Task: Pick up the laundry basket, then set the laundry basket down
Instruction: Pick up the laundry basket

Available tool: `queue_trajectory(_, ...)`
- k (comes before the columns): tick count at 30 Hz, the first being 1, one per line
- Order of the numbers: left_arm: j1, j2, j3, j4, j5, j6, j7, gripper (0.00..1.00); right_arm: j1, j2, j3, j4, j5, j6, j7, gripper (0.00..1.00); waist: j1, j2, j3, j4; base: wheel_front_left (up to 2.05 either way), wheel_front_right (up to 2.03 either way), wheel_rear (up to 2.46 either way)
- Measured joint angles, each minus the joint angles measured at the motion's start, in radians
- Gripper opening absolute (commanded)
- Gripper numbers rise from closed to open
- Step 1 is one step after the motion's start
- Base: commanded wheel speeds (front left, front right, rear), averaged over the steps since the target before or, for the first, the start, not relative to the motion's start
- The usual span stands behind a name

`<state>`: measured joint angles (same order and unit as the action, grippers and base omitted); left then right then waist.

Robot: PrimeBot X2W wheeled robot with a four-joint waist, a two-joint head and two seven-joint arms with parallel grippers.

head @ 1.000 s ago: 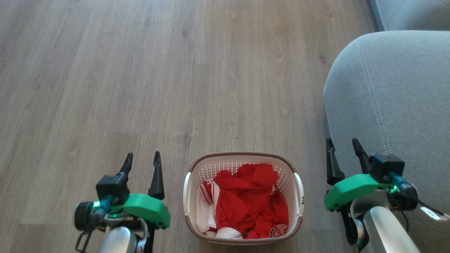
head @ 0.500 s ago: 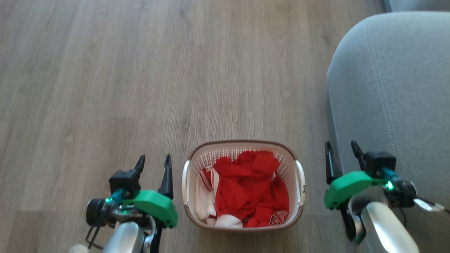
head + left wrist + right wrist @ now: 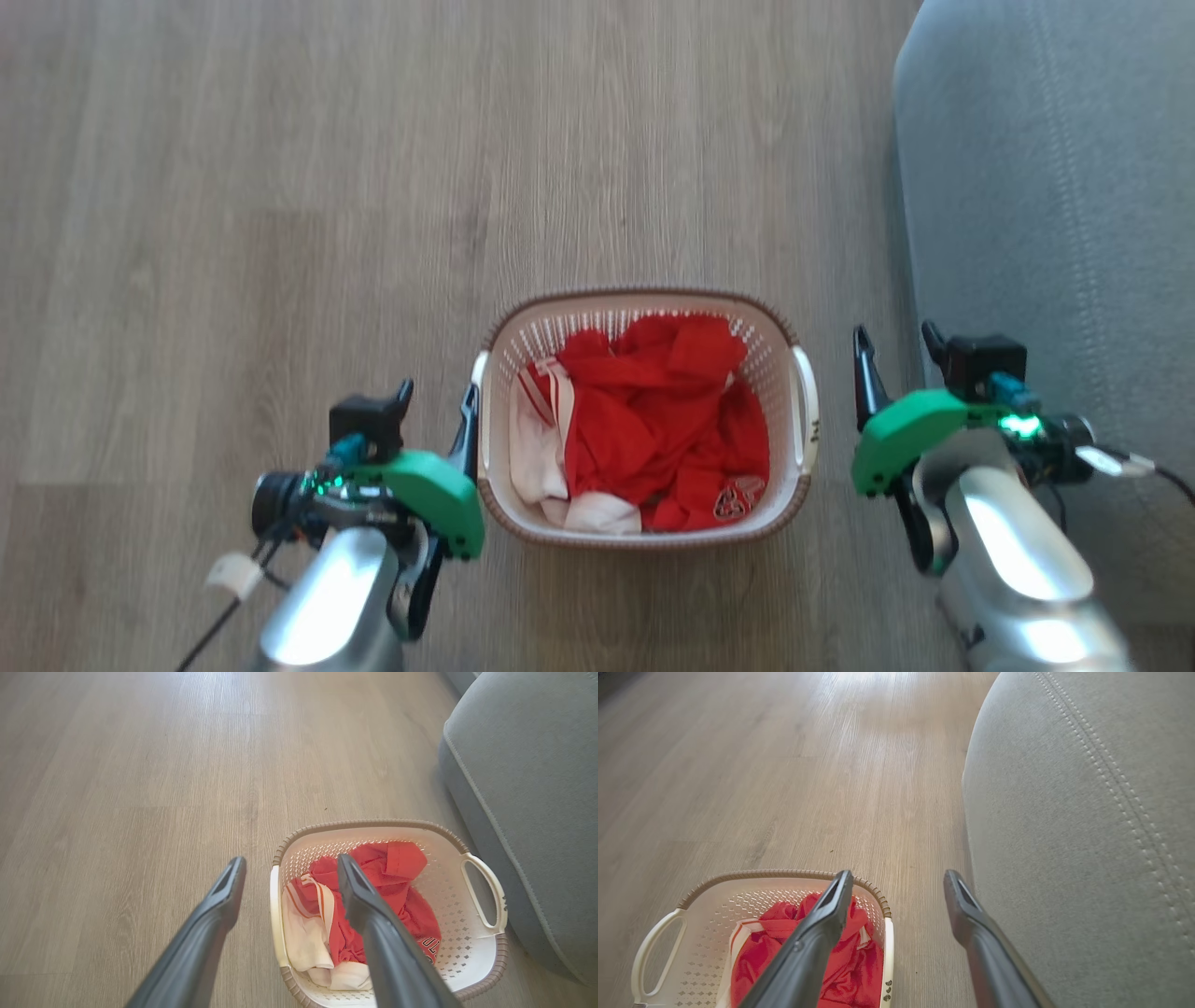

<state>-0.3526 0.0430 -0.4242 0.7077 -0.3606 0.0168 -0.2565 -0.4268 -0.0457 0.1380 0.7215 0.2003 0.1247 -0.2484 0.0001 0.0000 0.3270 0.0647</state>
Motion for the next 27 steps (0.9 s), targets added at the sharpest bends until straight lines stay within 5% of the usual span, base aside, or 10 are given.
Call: queue_trajectory(27,-0.386,-0.012,-0.211,0.351,-0.143,-0.053,0.0,1.0,-0.349,-0.016,0.088,0.363,0.027,0.0,0.011,1.0,0.0,0.0,0.368,0.007,0.0,0.0,0.0)
